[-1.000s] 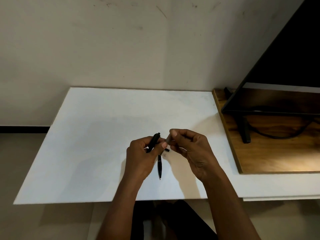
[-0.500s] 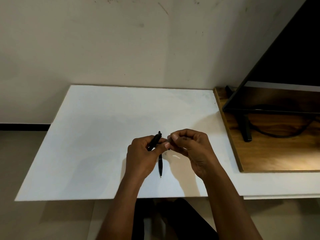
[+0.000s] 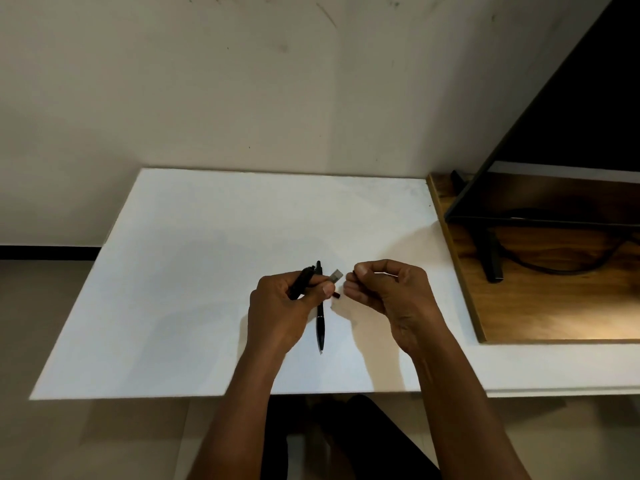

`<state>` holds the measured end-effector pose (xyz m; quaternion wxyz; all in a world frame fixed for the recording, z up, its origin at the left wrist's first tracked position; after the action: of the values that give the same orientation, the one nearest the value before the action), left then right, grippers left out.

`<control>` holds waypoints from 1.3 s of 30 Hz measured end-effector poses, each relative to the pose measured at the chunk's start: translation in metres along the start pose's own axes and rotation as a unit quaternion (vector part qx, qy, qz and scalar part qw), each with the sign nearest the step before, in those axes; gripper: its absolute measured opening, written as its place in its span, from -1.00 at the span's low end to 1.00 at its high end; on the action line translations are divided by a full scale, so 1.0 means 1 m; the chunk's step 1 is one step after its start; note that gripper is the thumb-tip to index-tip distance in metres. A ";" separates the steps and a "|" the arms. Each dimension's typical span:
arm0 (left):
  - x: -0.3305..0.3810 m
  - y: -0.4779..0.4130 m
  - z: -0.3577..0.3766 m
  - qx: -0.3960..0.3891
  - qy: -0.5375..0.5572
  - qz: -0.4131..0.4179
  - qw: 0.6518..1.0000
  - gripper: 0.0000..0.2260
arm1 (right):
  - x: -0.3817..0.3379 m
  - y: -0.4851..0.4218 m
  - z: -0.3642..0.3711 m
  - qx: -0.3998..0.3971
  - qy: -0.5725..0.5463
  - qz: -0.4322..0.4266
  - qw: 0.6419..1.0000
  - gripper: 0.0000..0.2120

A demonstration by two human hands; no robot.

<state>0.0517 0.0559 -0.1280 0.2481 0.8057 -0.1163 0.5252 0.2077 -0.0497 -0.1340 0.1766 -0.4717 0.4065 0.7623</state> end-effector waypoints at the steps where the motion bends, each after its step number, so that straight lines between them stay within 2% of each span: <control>1: 0.000 -0.001 -0.001 0.004 0.016 -0.005 1.000 -0.91 | -0.002 -0.002 -0.007 0.030 0.057 -0.030 0.998 -0.94; 2: -0.001 -0.002 -0.001 0.008 0.031 -0.009 0.999 -0.89 | -0.006 -0.004 -0.014 0.066 0.142 -0.068 0.985 -0.96; 4: -0.003 -0.002 -0.002 0.007 0.051 -0.013 0.999 -0.87 | -0.013 -0.006 -0.021 0.124 0.332 -0.141 0.924 -0.96; 6: -0.005 -0.002 -0.003 0.003 0.066 -0.013 0.998 -0.87 | -0.014 -0.006 -0.020 0.136 0.440 -0.166 0.872 -0.95; 8: -0.007 -0.003 -0.003 0.003 0.071 -0.012 0.997 -0.88 | -0.008 -0.008 -0.019 0.130 0.483 -0.155 0.852 -0.93; 12: -0.006 -0.002 -0.002 0.002 0.077 -0.012 0.997 -0.88 | -0.005 -0.009 -0.014 0.138 0.515 -0.153 0.832 -0.88; 16: -0.006 -0.002 -0.001 0.001 0.082 -0.015 0.997 -0.87 | -0.002 -0.012 -0.014 0.146 0.522 -0.153 0.827 -0.85; 19: -0.005 -0.002 -0.001 -0.004 0.082 -0.022 0.996 -0.87 | -0.004 -0.011 -0.012 0.157 0.541 -0.177 0.807 -0.83; 20: -0.005 -0.002 0.000 -0.007 0.080 -0.024 0.996 -0.88 | -0.009 -0.007 -0.010 0.168 0.531 -0.196 0.807 -0.87; 21: -0.004 -0.002 0.000 -0.010 0.078 -0.024 0.997 -0.89 | -0.014 -0.003 -0.007 0.169 0.500 -0.211 0.823 -0.90; 22: -0.004 -0.002 0.001 -0.014 0.074 -0.023 0.997 -0.88 | -0.016 0.000 -0.004 0.152 0.445 -0.211 0.857 -0.90; 24: -0.003 -0.003 0.002 -0.018 0.065 -0.019 0.998 -0.87 | -0.012 -0.001 0.002 0.058 0.278 -0.143 0.948 -0.89; 25: -0.003 -0.003 0.002 -0.017 0.058 -0.016 0.998 -0.86 | -0.007 0.000 0.008 0.000 0.189 -0.093 0.978 -0.88; 26: -0.003 -0.003 0.002 -0.014 0.047 -0.013 0.999 -0.85 | -0.003 0.001 0.013 -0.047 0.125 -0.057 0.989 -0.85; 28: -0.003 -0.003 0.000 -0.007 0.021 -0.006 1.000 -0.84 | -0.001 0.002 0.018 -0.089 0.077 -0.038 0.992 -0.83; 32: -0.002 -0.002 -0.001 -0.004 -0.008 0.015 1.000 -0.84 | 0.000 0.003 0.019 -0.089 0.055 -0.032 0.994 -0.85; 39: 0.004 -0.003 -0.009 0.033 0.069 0.023 0.997 -0.88 | 0.013 0.005 0.021 -0.077 -0.044 0.077 0.993 -0.88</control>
<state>0.0476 0.0629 -0.1223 0.2165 0.7722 -0.1001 0.5889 0.1861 -0.0371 -0.1381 0.0981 -0.4170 0.3734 0.8228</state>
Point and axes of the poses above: each hand's wrist, its own y-axis away from the middle knuckle, its own z-axis out of the palm, x = y × z, the point moved 6 cm from there along -y, towards the middle knuckle, and after that the axes turned 4 degrees about -y, right-handed, at the moved point
